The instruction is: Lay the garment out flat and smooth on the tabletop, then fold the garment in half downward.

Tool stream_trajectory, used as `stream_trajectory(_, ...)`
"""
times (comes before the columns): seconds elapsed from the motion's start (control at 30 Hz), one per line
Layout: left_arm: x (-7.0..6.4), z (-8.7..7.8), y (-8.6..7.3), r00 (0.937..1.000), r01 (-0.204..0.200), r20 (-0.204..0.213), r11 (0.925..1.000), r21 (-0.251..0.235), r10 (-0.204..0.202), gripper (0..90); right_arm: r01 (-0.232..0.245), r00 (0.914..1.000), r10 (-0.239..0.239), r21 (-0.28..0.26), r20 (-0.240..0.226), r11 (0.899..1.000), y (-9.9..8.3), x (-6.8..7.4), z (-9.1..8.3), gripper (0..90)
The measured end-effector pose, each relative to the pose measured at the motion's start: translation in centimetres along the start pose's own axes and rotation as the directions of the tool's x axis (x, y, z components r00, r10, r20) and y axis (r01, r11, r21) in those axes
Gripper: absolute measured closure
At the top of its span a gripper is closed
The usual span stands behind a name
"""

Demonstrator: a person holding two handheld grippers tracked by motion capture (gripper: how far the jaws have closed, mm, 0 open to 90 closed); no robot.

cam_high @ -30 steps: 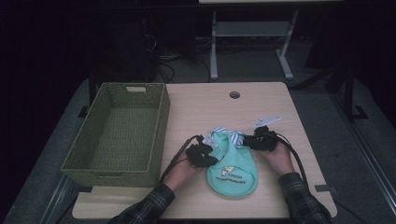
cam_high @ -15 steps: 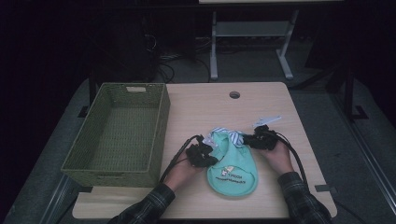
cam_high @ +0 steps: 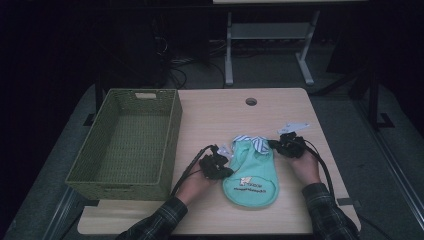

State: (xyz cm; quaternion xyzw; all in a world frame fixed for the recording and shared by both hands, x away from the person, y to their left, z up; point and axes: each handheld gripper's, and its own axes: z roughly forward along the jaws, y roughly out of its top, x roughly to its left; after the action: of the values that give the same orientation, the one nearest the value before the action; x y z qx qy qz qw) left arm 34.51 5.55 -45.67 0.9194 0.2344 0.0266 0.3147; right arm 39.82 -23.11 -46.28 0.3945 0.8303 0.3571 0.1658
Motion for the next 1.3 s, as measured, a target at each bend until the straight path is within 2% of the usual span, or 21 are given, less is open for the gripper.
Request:
stream_trajectory(0.03, 0.0, 0.0, 0.0, 1.0, 0.003, -0.001, 1.0, -0.004, -0.003, 88.7, -0.002, 0.9994, 0.001, 0.013, 0.034, 1.0, -0.2, -0.1, 0.2, 90.0)
stream_trajectory(0.07, 0.0, 0.0, -0.1, 0.9999, 0.013, 0.0, 0.9999, -0.008, -0.013, 88.7, 0.014, 0.9991, -0.015, 0.017, 0.039, 1.0, -0.4, -0.3, 0.4, 89.7)
stream_trajectory(0.13, 0.1, 0.0, -0.2, 0.9995, 0.031, 0.006, 0.9994, -0.017, -0.031, 88.6, -0.031, 0.9995, 0.031, -0.001, -0.009, 1.0, -0.6, -0.6, 0.3, 87.5)
stream_trajectory(0.23, 0.1, -0.1, -0.3, 0.9988, 0.048, 0.01, 0.9987, -0.019, -0.048, 88.5, -0.048, 0.9984, 0.047, -0.04, -0.032, 0.998, -0.4, -0.7, -0.5, 87.5)
stream_trajectory(0.37, 0.3, -0.2, -0.3, 0.999, 0.042, 0.019, 0.999, -0.014, -0.041, 85.6, -0.054, 0.9965, 0.05, -0.054, -0.067, 0.997, -0.2, -0.8, -1.1, 85.3)
stream_trajectory(0.47, 0.3, -0.5, -0.1, 0.9991, 0.042, 0.005, 0.9988, -0.023, -0.042, 79.7, -0.064, 0.9937, 0.057, -0.065, -0.096, 0.996, 0.0, -0.7, -1.5, 82.4)
stream_trajectory(0.5, 0.4, -0.6, 0.0, 0.9994, 0.035, 0.0, 0.9992, -0.021, -0.035, 78.3, -0.058, 0.994, 0.051, -0.069, -0.096, 0.996, 0.1, -0.7, -1.5, 81.5)
stream_trajectory(0.53, 0.4, -0.7, 0.1, 0.999, 0.045, -0.004, 0.9984, -0.036, -0.045, 76.2, -0.051, 0.9941, 0.044, -0.071, -0.099, 0.996, 0.2, -0.7, -1.6, 80.2)
stream_trajectory(0.6, 0.7, -0.9, 0.3, 0.9996, 0.028, -0.009, 0.9991, -0.034, -0.028, 72.3, -0.045, 0.9932, 0.037, -0.072, -0.11, 0.996, 0.4, -0.7, -1.8, 78.1)
stream_trajectory(0.67, 0.9, -1.0, 0.5, 0.9991, 0.039, -0.016, 0.9982, -0.045, -0.04, 69.3, -0.043, 0.9925, 0.033, -0.079, -0.117, 0.996, 0.6, -0.7, -1.9, 76.4)
stream_trajectory(0.87, 2.2, -1.4, 1.5, 0.9976, 0.053, -0.042, 0.9975, -0.047, -0.055, 59.3, -0.039, 0.9902, 0.027, -0.082, -0.137, 0.996, 1.2, -0.4, -2.1, 73.4)
stream_trajectory(1.03, 3.4, -1.6, 2.3, 0.9955, 0.066, -0.064, 0.9953, -0.072, -0.07, 54.9, -0.026, 0.9895, 0.014, -0.08, -0.144, 0.996, 1.7, -0.2, -1.8, 72.1)
stream_trajectory(1.3, 5.6, -1.6, 3.8, 0.9929, 0.043, -0.105, 0.9929, -0.11, -0.055, 49.1, -0.034, 0.9885, 0.024, -0.067, -0.149, 0.997, 2.2, -0.2, -1.1, 68.8)
